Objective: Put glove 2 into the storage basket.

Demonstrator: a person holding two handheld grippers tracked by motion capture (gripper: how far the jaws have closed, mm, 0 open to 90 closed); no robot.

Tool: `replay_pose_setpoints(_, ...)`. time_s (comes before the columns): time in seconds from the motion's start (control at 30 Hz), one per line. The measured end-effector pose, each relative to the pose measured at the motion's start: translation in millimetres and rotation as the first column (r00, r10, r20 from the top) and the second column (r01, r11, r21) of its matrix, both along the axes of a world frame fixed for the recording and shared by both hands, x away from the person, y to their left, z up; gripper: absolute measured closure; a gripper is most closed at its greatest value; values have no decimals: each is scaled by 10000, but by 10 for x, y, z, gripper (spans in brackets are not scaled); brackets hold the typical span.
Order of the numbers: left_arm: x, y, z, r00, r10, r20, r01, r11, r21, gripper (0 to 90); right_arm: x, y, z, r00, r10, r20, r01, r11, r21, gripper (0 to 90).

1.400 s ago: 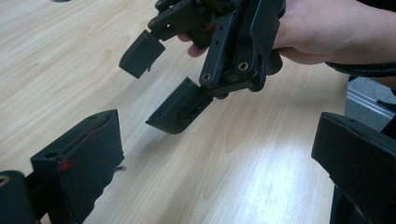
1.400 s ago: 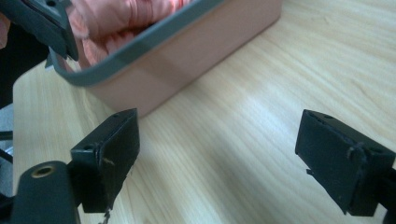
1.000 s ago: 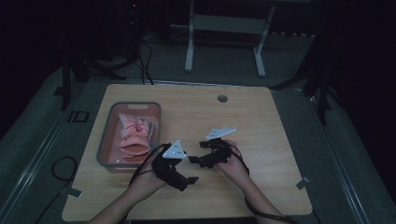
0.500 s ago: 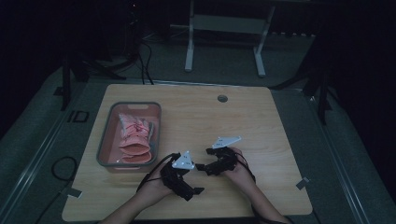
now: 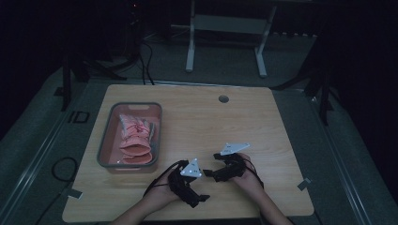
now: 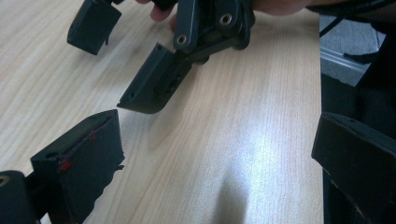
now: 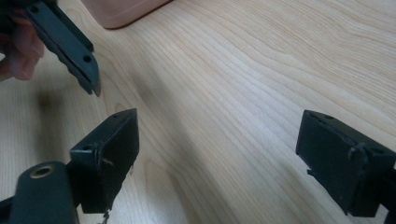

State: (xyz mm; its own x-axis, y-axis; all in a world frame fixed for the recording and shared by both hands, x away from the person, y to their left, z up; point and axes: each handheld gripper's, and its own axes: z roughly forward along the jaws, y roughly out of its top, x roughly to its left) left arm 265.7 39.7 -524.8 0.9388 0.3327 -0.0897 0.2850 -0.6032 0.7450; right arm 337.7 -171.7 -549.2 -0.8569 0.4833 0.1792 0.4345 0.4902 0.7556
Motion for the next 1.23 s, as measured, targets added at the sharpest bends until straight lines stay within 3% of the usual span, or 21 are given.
replay_pose_setpoints(0.13,-21,-19,-55,9995,-217,226,217,9998,38,21,-60,-69,-13,9999,59,147,-59,10000,-25,134)
replay_pose_setpoints(0.4,-53,-61,-133,9986,-481,210,478,9988,130,21,-169,-204,-48,9993,19,381,-17,10000,-52,134)
replay_pose_setpoints(0.73,-74,-45,-206,9993,-322,215,322,9995,14,21,-180,-331,-55,9976,-351,605,336,9991,250,134)
replay_pose_setpoints(1.23,-81,0,-269,9993,-285,224,289,9995,-144,21,-145,-361,-69,9959,-426,796,419,9991,103,134)
